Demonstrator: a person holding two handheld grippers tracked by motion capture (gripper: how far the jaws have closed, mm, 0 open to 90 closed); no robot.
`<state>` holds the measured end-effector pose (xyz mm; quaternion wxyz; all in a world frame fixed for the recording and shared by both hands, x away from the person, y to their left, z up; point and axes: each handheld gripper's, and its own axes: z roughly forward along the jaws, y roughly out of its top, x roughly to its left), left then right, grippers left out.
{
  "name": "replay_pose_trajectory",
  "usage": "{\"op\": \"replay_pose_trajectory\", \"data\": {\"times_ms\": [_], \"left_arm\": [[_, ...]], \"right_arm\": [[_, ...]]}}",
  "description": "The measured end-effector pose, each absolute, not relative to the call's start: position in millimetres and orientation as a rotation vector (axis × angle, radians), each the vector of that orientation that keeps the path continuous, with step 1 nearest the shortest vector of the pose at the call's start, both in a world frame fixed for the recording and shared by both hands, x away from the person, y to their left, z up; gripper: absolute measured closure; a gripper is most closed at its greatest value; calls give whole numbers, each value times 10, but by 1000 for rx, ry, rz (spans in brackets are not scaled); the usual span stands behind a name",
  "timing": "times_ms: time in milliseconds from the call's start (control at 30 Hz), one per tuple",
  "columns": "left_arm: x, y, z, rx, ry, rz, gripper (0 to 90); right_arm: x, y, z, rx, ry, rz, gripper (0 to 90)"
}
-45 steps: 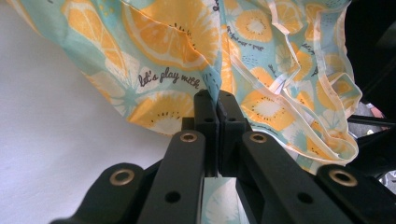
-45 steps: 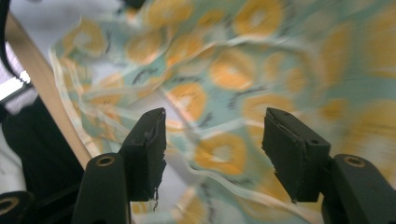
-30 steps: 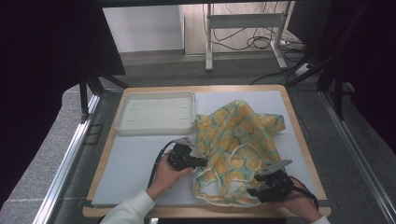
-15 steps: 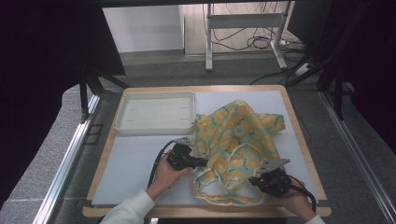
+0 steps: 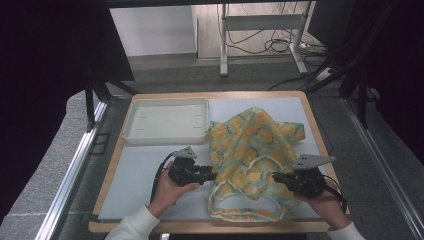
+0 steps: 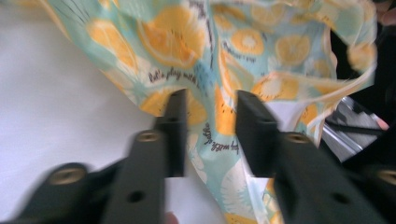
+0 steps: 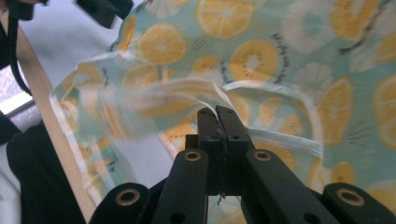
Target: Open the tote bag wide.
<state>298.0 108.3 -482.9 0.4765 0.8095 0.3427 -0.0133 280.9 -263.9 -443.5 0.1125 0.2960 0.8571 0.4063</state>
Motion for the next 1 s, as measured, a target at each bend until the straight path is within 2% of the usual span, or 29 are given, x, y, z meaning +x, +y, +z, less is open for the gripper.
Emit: {"op": "replay_pose_trajectory", "data": {"times_ms": [233,533,867,1000], "left_arm": [[2814,829,-4676,2061,700,19,439],[2845,390,-4774,2167,617,-1,361],[2930,13,-4921,2249,555,-33,340],[2943,-140,-4973,2268,542,-38,366]], "right_arm": [[2882,-2705,-4361,916,2476,1242,892],[3018,-2714,-4310,970,2448,1272,892],[3069,-2779,-4351,1020,2440,1264,892],[3093,-2802,-4373,1042,2437,1264,892]]}}
